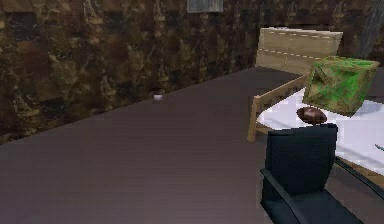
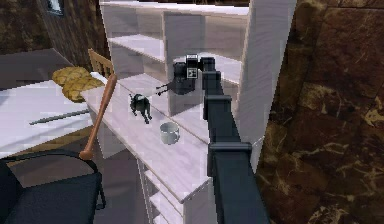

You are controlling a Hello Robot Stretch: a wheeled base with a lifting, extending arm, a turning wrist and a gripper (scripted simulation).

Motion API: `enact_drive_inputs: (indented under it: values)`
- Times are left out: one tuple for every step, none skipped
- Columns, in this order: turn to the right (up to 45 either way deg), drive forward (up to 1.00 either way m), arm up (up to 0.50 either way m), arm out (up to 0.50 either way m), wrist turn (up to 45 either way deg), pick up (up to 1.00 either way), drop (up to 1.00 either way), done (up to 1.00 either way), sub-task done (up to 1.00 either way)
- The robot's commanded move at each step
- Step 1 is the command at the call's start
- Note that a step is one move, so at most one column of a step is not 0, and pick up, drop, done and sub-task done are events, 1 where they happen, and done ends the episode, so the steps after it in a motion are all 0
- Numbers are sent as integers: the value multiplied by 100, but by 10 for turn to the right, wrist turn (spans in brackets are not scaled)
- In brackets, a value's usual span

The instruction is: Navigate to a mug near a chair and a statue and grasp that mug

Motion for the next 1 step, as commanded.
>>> enact_drive_inputs:
  values:
    - [0, 0, 0, 0, 150, 0, 0, 0, 0]
